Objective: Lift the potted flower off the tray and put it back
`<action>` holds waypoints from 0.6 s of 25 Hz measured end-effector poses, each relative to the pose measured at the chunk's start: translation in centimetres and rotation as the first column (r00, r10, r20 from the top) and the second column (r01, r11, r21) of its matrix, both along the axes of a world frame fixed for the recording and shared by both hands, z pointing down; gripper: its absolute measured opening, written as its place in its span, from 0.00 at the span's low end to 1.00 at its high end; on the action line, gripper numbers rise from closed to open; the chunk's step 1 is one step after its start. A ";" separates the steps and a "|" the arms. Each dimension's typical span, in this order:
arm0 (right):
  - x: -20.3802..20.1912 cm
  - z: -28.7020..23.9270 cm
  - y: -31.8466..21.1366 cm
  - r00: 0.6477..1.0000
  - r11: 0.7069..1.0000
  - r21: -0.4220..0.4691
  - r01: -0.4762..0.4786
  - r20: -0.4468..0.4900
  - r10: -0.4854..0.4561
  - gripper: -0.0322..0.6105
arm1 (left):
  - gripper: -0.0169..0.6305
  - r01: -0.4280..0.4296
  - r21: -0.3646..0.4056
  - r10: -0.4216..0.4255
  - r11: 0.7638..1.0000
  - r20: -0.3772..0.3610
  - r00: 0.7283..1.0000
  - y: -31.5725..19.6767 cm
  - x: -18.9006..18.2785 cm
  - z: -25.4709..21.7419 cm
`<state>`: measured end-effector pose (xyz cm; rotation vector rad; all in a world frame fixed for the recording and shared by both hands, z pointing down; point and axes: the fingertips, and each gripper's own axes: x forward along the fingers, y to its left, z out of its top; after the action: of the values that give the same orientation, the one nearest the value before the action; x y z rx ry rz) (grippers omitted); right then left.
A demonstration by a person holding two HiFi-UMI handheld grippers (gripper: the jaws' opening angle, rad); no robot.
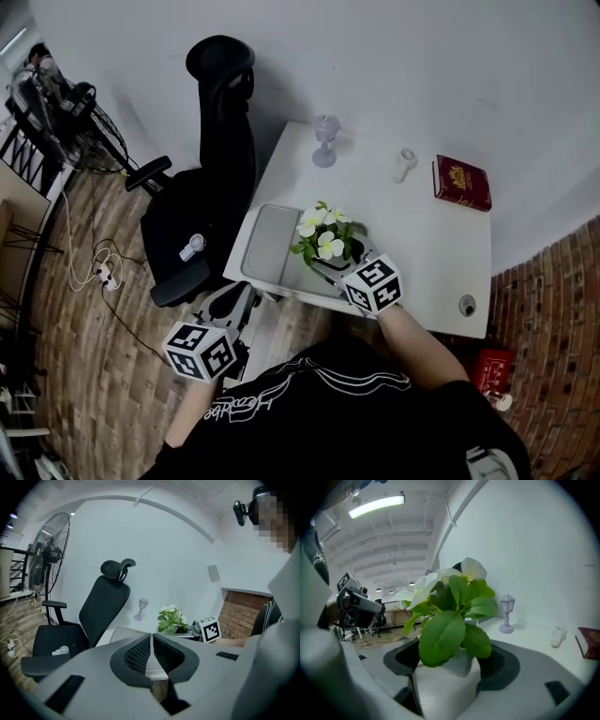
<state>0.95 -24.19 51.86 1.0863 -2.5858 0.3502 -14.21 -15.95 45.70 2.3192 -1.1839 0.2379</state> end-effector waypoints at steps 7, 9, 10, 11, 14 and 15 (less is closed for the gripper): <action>-0.3 4.6 -2.6 0.997 0.999 -0.045 -0.005 -0.080 0.001 0.62 | 0.09 0.054 -0.010 -0.054 0.999 0.003 0.999 -0.4 -1.8 0.6; -0.5 5.5 -2.9 0.996 0.999 -0.054 -0.003 -0.093 -0.002 0.62 | 0.09 0.067 -0.011 -0.067 0.998 0.002 0.998 -0.4 -2.3 0.7; -0.6 5.8 -3.1 0.995 0.998 -0.059 -0.002 -0.098 -0.004 0.62 | 0.09 0.074 -0.012 -0.074 0.997 0.001 0.997 -0.4 -2.5 0.8; -0.7 6.2 -3.2 0.995 0.998 -0.068 -0.002 -0.103 -0.005 0.62 | 0.09 0.082 -0.014 -0.082 0.997 0.001 0.997 -0.4 -2.7 0.9; -0.6 7.5 -3.4 0.993 0.994 -0.110 -0.005 -0.122 -0.008 0.62 | 0.09 0.098 -0.018 -0.099 0.995 -0.003 0.995 -0.5 -3.3 0.8; -0.6 7.8 -3.4 0.992 0.993 -0.121 -0.006 -0.127 -0.009 0.62 | 0.09 0.101 -0.018 -0.101 0.995 -0.004 0.995 -0.6 -3.3 0.8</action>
<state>0.39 -27.63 59.64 1.0301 -2.4197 0.4170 -17.50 -16.55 46.47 2.2359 -1.2873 0.2047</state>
